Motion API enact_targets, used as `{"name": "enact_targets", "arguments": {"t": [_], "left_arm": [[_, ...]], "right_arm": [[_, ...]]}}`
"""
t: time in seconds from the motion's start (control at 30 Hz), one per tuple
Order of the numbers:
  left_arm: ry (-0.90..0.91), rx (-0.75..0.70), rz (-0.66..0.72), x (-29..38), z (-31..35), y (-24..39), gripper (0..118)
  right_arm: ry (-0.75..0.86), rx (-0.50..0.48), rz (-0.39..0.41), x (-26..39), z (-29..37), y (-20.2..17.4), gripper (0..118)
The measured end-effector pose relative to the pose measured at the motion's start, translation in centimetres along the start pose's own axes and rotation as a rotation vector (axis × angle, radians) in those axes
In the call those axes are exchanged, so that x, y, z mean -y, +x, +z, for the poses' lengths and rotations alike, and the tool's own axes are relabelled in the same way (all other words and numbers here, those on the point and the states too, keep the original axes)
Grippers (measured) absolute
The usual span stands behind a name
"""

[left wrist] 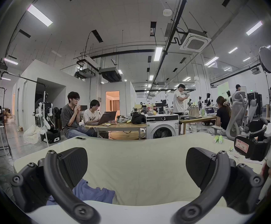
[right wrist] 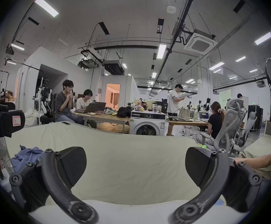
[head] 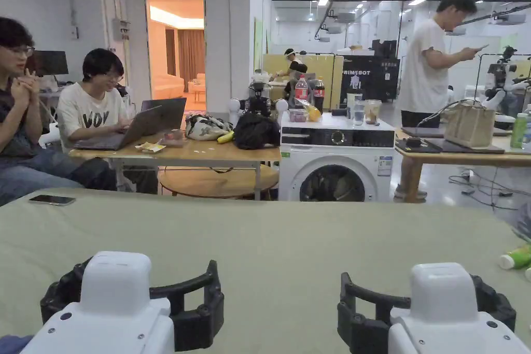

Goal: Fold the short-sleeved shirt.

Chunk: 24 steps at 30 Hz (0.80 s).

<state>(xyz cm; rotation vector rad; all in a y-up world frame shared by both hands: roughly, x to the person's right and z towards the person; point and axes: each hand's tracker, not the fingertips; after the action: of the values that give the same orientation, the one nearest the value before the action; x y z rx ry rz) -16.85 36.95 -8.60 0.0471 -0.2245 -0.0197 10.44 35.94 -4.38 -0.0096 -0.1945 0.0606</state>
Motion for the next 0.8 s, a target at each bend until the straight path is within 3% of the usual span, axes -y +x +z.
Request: {"name": "enact_targets", "arguments": {"t": [0.2,0.53,0.67,0.8], "left_arm": [[-0.002,0.002,0.018,-0.3,0.2,0.0,118],[0.035,0.011,-0.072,0.4,-1.0,0.5,118],[0.054,0.006,0.000,0.8,-3.0,0.3,118],[0.043,0.010,0.002,1.0,-4.5,-0.2,118]], "right_arm": [[-0.001,0.002,0.000,0.1,-0.1,0.0,118],[-0.015,-0.007,-0.001,0.5,-1.7,0.6,118],[0.007,-0.027,-0.124,0.8,-3.3,0.9,118],[0.004,-0.013,-0.103,1.3,-4.6,1.3,118]]}}
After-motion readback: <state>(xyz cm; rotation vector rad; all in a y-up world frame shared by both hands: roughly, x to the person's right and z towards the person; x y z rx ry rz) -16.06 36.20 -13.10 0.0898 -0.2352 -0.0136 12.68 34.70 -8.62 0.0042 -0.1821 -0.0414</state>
